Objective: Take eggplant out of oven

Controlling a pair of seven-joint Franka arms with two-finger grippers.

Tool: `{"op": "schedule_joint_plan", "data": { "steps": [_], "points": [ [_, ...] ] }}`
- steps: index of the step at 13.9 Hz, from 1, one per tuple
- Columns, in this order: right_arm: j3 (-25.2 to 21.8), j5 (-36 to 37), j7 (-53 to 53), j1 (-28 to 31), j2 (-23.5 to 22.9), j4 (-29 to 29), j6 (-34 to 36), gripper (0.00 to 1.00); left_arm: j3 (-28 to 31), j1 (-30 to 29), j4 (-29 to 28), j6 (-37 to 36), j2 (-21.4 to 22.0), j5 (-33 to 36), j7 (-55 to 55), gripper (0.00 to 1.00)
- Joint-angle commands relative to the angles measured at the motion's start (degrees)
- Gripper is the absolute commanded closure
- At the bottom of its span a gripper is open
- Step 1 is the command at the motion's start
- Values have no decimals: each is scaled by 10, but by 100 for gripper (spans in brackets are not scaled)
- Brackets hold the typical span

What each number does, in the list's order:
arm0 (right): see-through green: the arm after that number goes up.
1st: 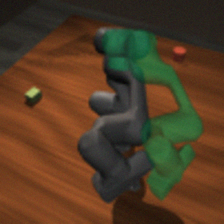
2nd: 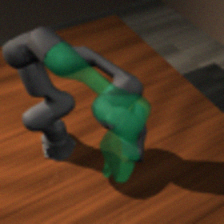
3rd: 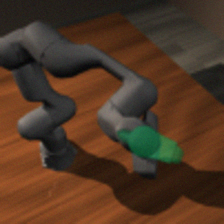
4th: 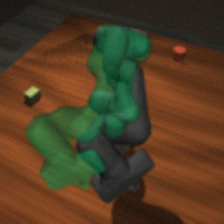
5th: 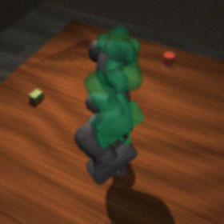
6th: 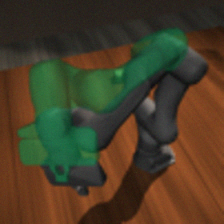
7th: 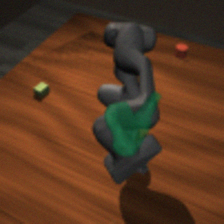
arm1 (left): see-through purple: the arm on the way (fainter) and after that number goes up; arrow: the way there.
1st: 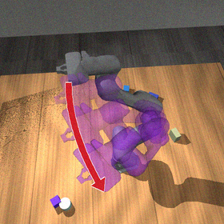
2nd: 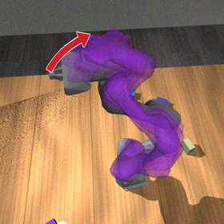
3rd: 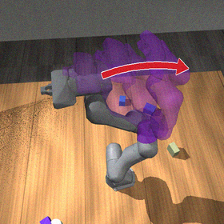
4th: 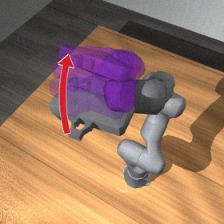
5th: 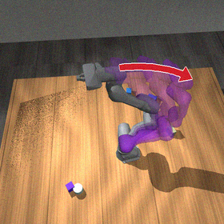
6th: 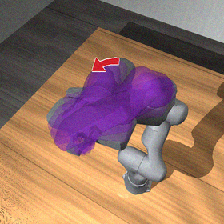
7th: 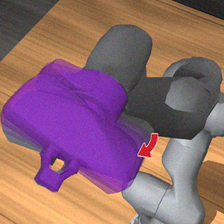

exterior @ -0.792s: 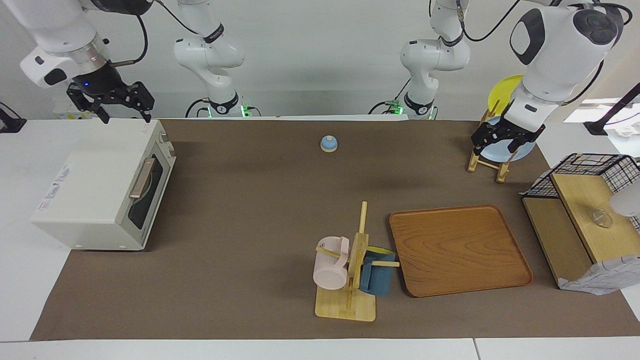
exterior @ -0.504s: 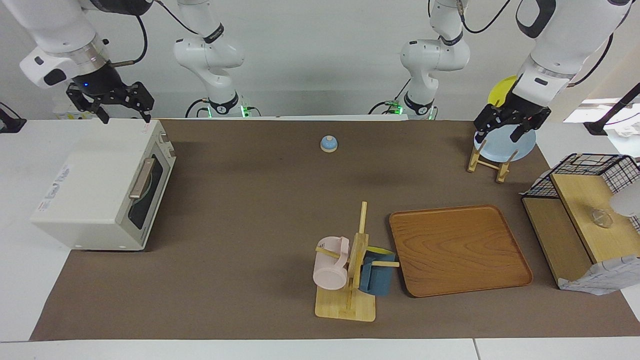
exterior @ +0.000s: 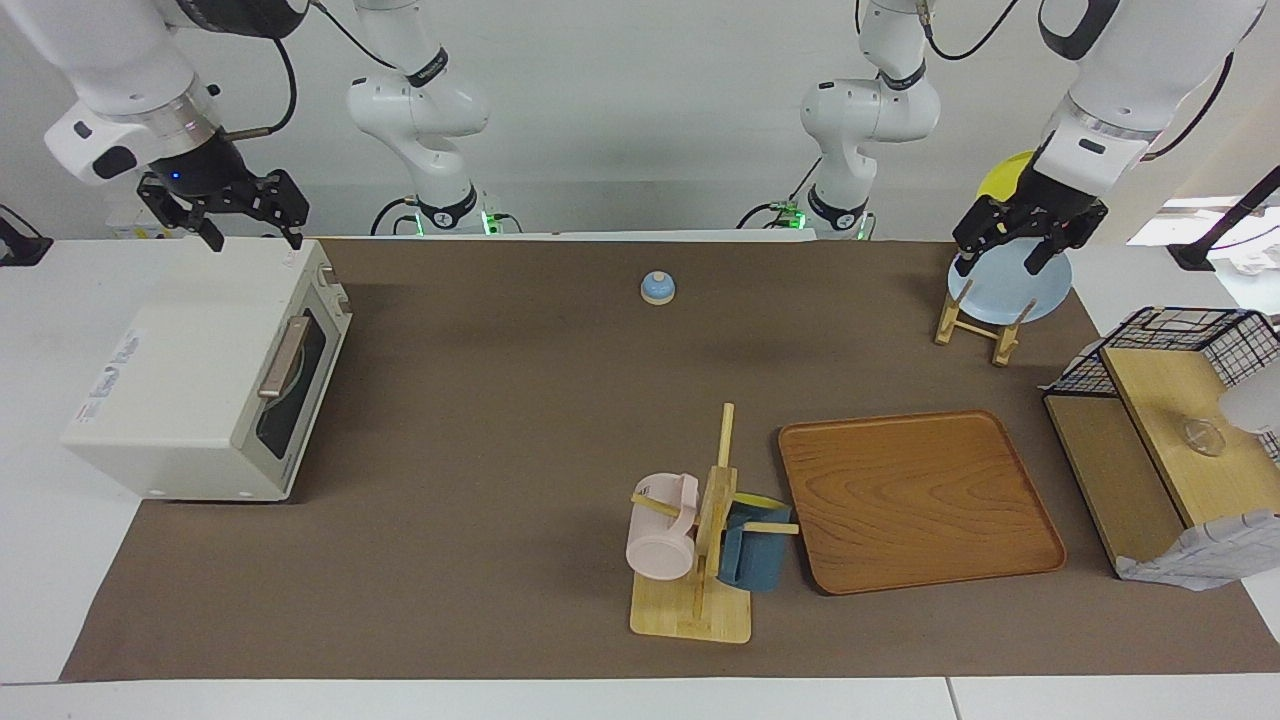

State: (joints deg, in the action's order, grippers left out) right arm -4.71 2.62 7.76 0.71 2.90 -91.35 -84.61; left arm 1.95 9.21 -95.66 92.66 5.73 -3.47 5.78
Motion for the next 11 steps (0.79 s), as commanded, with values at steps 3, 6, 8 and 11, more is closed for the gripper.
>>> {"op": "schedule_joint_plan", "data": {
  "steps": [3,6,8,11],
  "points": [
    [4,31,7,3,3,-116,-111,100,0,-6,-4,-8,5,-7,1,0],
    [5,98,4,0,-8,-169,-163,100,0,-6,-4,-7,5,-7,1,0],
    [5,117,-20,-2,-18,-200,-209,100,0,-6,-4,-8,6,-7,1,0],
    [5,126,-23,-2,-34,-204,-220,100,0,-6,-5,-8,7,-7,1,0]
  ]
}}
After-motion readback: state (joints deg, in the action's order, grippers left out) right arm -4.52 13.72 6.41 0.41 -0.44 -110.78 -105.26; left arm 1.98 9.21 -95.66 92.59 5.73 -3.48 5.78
